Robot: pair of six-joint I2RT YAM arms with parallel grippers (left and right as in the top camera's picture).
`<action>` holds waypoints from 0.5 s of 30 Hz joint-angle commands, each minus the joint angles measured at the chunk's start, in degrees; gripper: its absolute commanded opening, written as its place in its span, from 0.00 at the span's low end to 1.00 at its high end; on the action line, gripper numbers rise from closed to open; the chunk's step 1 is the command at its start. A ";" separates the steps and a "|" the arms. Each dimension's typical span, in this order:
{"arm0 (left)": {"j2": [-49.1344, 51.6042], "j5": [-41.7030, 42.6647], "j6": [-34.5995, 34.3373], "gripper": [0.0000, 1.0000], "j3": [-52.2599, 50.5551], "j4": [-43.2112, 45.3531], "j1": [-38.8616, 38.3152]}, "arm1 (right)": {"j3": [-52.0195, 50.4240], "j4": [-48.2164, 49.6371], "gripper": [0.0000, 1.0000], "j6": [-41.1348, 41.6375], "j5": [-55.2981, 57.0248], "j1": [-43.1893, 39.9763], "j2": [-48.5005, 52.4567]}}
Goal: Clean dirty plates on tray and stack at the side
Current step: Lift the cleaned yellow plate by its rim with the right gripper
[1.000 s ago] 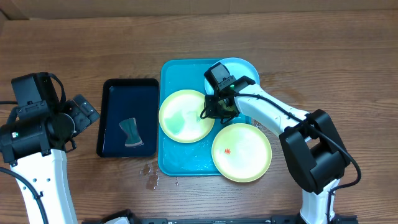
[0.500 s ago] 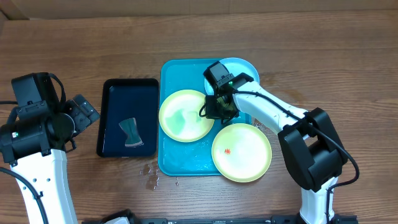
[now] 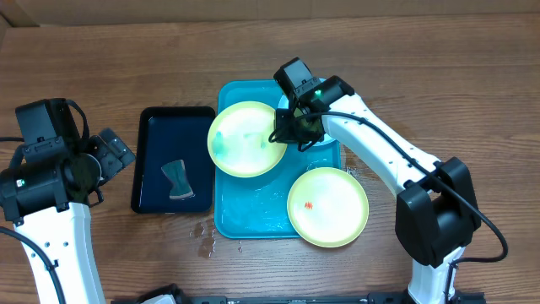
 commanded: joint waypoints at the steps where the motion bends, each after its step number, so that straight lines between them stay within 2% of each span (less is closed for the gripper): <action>1: 0.22 -0.52 -0.96 1.00 1.27 0.07 0.20 | 3.48 -0.94 0.04 0.04 -0.52 0.13 -2.34; 7: 0.22 -0.52 -0.96 1.00 1.27 0.07 0.20 | 5.51 0.37 0.04 0.33 -0.50 1.46 -2.34; 15: 0.22 -0.52 -0.96 1.00 1.27 0.07 0.20 | 5.51 10.86 0.04 1.79 6.25 7.23 -1.64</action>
